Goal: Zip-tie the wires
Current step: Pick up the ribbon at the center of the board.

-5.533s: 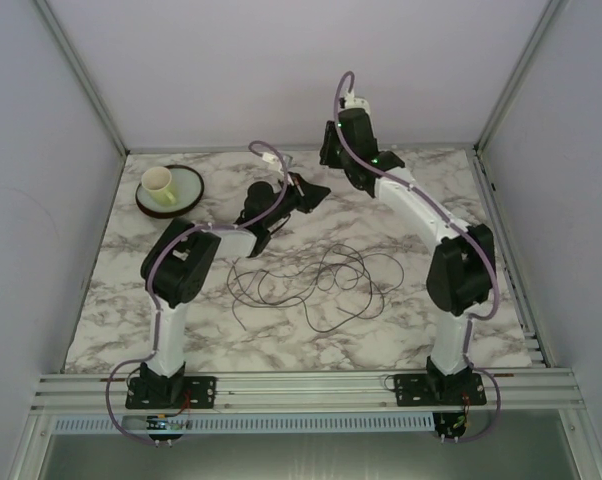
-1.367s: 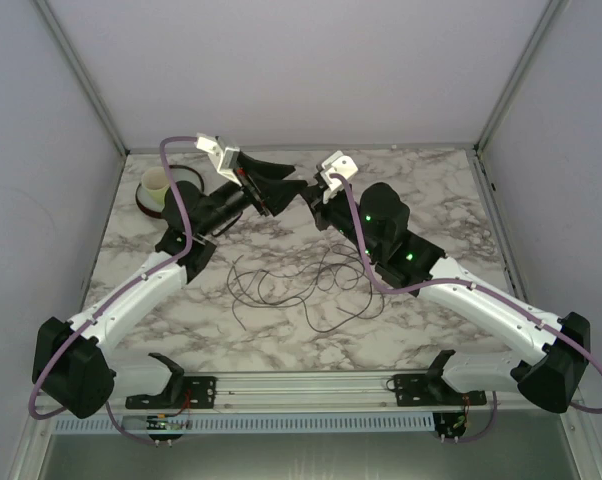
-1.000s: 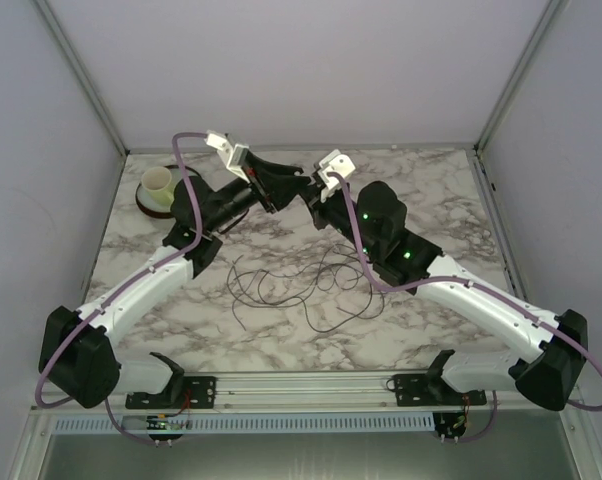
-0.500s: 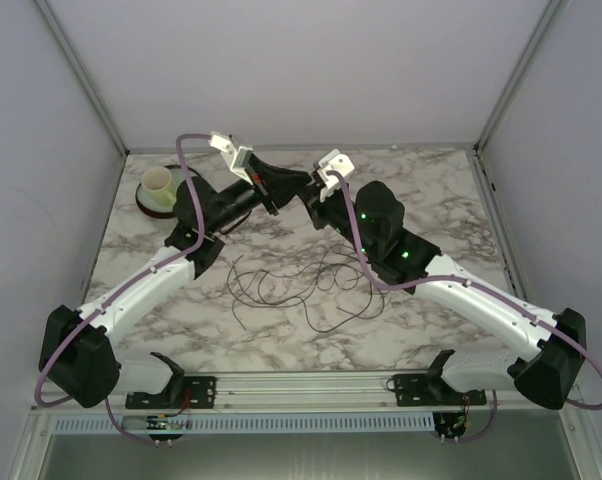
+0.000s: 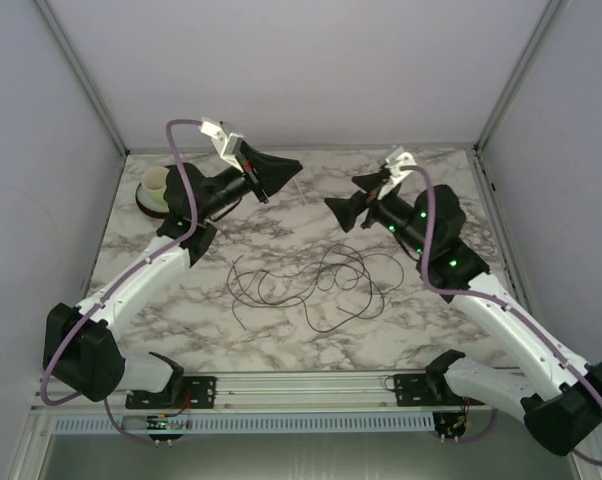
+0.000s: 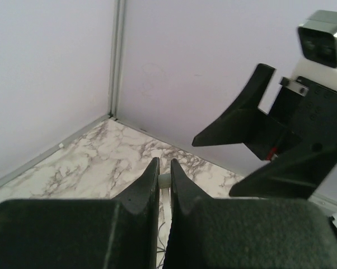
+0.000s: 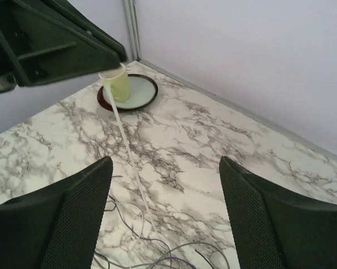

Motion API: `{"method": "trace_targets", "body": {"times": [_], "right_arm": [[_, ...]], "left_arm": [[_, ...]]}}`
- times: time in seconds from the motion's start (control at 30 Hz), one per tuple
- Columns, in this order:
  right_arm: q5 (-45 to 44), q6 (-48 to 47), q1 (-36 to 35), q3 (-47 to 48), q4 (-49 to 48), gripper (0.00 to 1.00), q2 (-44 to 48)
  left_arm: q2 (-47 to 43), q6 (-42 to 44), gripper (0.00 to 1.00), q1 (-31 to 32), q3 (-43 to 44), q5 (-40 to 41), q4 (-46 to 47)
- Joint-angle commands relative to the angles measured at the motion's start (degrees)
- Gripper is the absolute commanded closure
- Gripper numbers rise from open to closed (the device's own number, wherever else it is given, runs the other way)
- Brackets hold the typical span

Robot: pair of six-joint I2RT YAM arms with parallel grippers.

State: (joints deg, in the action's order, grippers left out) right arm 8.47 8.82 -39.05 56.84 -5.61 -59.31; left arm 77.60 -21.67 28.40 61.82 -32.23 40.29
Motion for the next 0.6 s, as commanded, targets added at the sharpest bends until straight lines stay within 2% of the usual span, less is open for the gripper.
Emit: {"method": "trace_targets", "body": {"times": [0.0,0.1,0.23,0.37,0.57], "right_arm": [[21.2,6.7,7.5,-1.5,-3.6,0.21,3.1],[31.7,11.1,11.2,-2.4,-7.2,0.2,3.3],[39.6,18.6,12.8,-3.8,-15.0,0.2,2.1],[42.7,26.6,13.0,-4.5,-22.9,0.2,0.4],[45.0,35.2,13.0,-4.7,-32.7,0.2,-4.1]], "left_arm": [[0.5,0.0,1.0,-0.9,5.0,-12.2,-0.3],[0.5,0.4,1.0,-1.0,6.8,-18.4,-2.4],[0.3,-1.9,1.0,-1.0,7.4,-24.8,-1.0],[0.5,-7.2,1.0,-0.8,7.1,-29.2,3.8],[0.2,-12.3,1.0,0.7,6.2,-31.4,10.4]]}}
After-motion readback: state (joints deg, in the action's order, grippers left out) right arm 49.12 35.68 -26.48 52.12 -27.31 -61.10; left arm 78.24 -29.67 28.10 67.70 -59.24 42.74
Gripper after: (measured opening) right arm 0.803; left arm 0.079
